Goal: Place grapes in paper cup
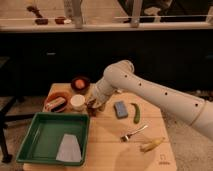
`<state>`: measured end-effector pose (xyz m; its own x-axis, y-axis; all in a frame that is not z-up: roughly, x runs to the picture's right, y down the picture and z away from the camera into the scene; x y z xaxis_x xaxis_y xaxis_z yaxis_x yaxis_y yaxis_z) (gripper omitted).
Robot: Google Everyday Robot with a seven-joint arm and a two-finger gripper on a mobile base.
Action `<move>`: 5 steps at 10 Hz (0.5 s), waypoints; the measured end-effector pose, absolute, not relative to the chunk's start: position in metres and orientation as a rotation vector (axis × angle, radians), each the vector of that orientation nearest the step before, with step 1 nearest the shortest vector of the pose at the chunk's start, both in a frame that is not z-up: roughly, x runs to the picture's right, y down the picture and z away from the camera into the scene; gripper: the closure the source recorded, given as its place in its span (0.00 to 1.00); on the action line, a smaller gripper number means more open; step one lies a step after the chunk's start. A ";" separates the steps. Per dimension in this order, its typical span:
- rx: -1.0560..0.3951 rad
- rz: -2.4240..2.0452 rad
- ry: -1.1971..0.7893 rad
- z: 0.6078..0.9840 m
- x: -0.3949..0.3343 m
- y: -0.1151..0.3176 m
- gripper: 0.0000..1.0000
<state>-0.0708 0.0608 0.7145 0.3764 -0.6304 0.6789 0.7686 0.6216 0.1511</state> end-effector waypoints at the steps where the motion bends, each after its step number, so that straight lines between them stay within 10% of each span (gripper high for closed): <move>1: -0.182 -0.894 -0.784 0.716 -0.076 0.058 1.00; 5: -0.105 -0.833 -0.838 0.731 -0.087 0.046 1.00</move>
